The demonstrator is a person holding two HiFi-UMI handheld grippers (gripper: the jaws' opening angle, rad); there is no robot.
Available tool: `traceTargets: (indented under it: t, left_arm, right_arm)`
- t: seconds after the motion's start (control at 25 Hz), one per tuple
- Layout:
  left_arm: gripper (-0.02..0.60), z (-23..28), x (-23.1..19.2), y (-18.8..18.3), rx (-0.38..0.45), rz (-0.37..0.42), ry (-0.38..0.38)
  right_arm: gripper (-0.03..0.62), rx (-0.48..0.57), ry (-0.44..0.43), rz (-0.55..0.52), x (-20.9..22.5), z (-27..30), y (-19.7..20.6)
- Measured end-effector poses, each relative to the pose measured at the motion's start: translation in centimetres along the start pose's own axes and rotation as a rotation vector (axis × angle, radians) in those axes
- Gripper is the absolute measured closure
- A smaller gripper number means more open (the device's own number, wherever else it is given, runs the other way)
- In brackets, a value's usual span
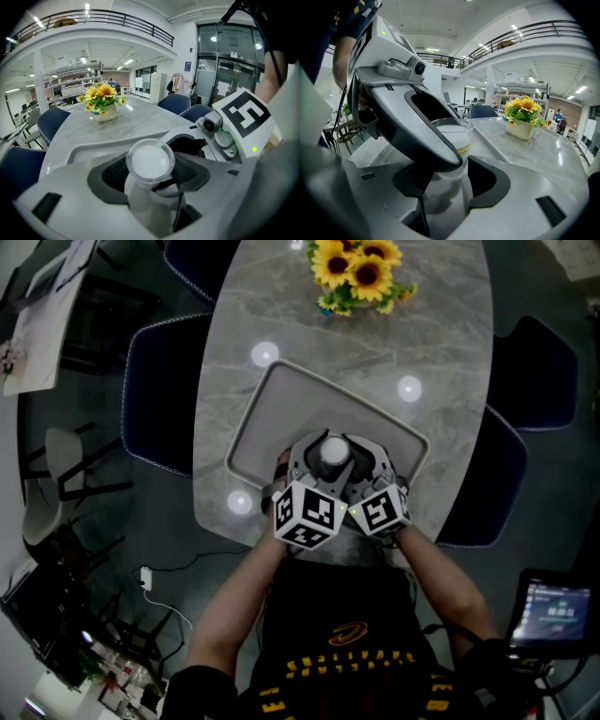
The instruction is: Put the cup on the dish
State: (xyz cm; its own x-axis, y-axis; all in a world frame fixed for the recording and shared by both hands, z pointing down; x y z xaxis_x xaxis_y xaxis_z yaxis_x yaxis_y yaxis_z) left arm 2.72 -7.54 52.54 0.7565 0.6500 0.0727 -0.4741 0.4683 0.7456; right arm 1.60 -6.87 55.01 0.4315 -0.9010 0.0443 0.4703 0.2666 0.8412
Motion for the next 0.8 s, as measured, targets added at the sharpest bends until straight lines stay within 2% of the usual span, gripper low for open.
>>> traceTargets:
  t: [0.36,0.6,0.8]
  left_arm:
    - [0.311,0.27,-0.12,0.48,-0.013,0.007,-0.005]
    - [0.311,0.50,-0.11,0.40,-0.008,0.019,-0.001]
    - [0.311,0.58,-0.11,0.49,0.011,0.005,-0.009]
  right_arm:
    - [0.361,-0.034,0.004,-0.033,0.05,0.44,0.21]
    - [0.361,-0.042,0.005,0.002,-0.01,0.63,0.40]
    - [0.361,-0.047,0.014,-0.010,0.10,0.62,0.34]
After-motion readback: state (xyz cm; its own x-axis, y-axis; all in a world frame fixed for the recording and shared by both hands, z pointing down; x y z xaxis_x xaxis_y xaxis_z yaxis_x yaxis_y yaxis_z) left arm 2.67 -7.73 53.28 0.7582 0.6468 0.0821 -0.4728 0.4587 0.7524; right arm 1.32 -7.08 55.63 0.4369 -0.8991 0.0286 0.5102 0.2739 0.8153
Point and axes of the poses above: the fingertips, and each gripper's own axes: z forward along the fingers, x to its right, y out of its underside, the point moved 1 cm from there along -z, backward along the fingers, and after that the axes turned 11 degrees about -y, right-handed, at the moved point
